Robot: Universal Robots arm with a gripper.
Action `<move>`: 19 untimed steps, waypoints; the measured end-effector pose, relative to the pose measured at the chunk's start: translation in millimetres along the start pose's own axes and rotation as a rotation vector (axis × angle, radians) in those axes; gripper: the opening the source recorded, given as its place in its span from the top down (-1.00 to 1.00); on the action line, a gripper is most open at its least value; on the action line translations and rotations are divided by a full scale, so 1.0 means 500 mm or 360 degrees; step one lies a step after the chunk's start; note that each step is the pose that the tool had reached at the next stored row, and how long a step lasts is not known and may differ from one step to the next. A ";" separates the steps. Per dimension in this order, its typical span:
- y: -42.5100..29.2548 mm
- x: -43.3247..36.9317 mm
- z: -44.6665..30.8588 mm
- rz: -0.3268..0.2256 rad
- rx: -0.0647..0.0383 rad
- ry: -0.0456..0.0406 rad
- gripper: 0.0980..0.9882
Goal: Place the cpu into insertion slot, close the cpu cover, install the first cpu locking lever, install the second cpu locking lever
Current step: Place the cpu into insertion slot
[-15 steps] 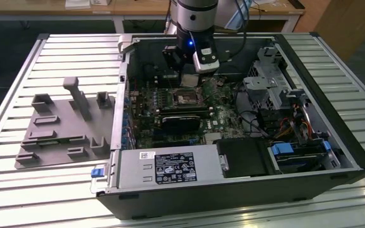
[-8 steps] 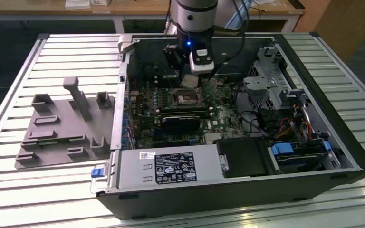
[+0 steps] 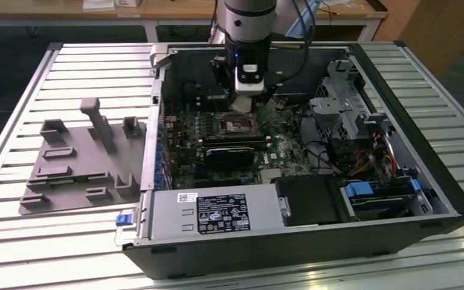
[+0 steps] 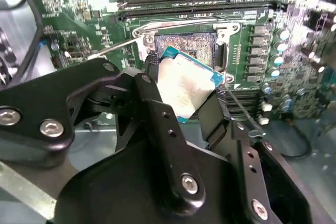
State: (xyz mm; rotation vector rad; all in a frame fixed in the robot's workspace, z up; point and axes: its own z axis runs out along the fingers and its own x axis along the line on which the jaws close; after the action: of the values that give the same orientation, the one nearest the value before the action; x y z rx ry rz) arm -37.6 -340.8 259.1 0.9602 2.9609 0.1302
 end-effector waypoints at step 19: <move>-0.001 0.000 0.012 0.0554 0.0000 -0.0049 0.00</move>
State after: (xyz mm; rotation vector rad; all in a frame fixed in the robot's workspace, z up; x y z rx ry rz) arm -37.7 -340.8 252.9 1.4539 2.7367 0.1204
